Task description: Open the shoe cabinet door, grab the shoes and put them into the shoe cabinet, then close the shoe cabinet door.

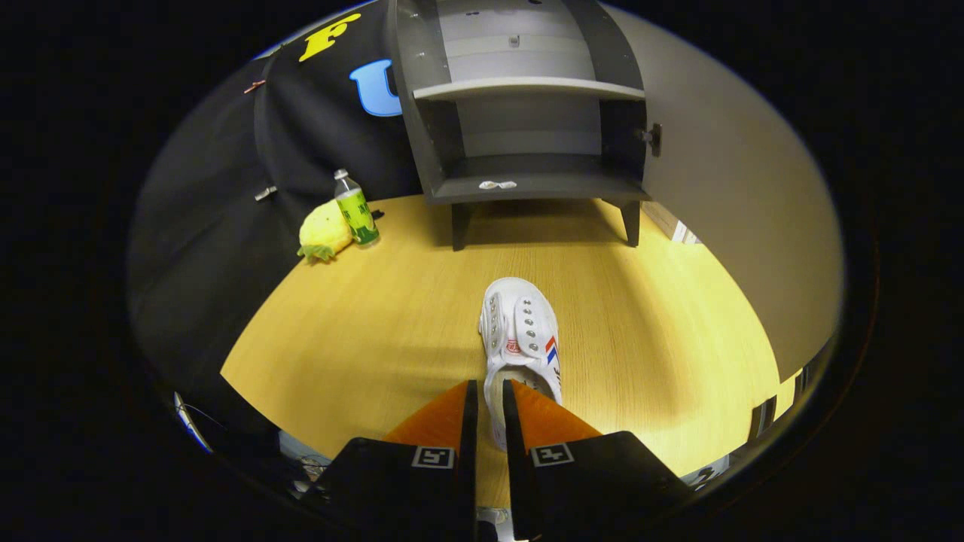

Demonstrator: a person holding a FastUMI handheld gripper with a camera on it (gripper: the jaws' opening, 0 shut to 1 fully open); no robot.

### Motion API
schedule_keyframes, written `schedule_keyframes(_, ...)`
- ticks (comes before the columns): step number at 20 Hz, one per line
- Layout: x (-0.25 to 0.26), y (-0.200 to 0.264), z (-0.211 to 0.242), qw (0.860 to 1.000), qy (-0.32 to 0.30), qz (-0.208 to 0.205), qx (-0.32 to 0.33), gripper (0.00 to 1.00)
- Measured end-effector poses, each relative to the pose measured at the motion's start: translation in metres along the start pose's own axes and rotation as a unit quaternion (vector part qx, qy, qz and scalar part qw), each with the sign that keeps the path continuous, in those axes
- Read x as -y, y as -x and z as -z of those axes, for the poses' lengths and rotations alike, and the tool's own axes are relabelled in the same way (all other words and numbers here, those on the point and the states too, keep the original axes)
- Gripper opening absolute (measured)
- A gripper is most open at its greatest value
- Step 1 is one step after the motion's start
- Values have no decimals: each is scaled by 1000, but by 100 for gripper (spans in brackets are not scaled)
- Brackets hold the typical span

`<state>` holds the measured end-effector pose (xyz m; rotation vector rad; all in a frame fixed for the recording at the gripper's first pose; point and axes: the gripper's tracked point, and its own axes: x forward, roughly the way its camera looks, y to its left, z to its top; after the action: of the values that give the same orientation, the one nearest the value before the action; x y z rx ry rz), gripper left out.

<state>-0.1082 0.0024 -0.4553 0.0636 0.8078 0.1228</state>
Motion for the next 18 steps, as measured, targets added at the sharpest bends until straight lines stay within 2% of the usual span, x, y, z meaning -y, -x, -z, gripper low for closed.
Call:
schedule_keyframes(5, -2, -38, 22, 999, -15, 3, -41, 22)
schedule_keyframes(10, 0, -66, 24, 998, -15, 10, -55, 22)
schedule_keyframes(18, 5, -92, -1, 999, -46, 9, 4, 22)
